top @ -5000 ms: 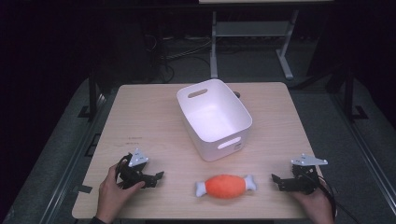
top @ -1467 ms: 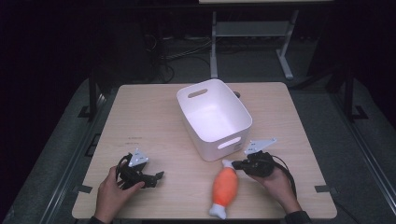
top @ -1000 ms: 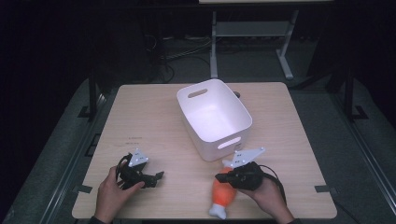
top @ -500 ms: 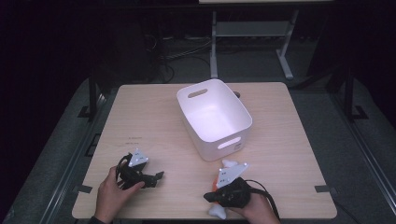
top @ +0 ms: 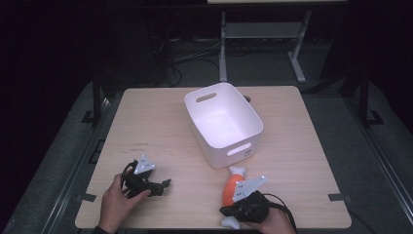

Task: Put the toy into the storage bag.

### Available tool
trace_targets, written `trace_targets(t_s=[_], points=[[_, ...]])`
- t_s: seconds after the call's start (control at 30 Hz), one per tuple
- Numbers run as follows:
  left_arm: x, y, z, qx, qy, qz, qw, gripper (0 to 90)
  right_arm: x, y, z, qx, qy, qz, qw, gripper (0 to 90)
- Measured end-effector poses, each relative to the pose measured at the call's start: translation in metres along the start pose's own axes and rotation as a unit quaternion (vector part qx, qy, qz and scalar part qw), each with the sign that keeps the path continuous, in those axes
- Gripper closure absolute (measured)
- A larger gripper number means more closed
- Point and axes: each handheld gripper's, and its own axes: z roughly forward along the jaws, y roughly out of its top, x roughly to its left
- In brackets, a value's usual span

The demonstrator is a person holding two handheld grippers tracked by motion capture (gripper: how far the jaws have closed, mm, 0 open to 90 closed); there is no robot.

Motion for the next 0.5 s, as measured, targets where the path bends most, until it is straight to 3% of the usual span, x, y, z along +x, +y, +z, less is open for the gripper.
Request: trace_targets(t_s=[0.5], points=[[0.0,0.0,0.0,0.0,0.0,0.0,1.0,12.5,-0.01,-0.026,-0.033,-0.011,-0.038,0.033,0.9987,89.7]])
